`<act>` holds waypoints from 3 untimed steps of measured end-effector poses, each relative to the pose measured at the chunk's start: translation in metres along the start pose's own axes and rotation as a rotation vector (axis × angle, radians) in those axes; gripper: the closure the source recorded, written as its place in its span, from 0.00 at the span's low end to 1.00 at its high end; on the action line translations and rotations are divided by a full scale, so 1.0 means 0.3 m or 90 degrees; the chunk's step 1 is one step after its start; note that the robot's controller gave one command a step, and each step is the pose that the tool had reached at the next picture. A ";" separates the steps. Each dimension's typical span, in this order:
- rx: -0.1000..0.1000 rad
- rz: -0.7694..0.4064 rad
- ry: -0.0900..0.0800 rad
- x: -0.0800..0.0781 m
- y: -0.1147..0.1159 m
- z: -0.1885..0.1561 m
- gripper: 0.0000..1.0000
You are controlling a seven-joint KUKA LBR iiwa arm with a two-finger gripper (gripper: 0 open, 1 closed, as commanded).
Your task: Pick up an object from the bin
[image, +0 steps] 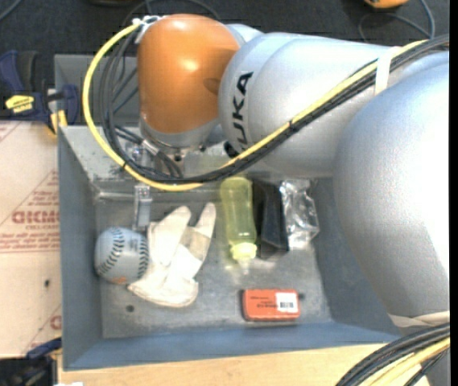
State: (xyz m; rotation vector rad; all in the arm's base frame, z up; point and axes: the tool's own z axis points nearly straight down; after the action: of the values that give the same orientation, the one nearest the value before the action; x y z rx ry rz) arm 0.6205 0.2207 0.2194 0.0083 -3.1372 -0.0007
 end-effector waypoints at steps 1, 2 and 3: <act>-0.001 0.003 -0.005 -0.005 -0.004 -0.019 0.00; 0.000 -0.049 -0.005 0.102 0.008 0.211 0.00; 0.001 -0.132 -0.003 0.200 0.020 0.226 0.00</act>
Offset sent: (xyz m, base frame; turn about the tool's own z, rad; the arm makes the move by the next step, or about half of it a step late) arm -0.0729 0.0095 -0.1494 -0.1782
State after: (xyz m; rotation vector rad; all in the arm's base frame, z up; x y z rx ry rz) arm 0.5601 0.2264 0.1520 0.3342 -3.1241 0.0000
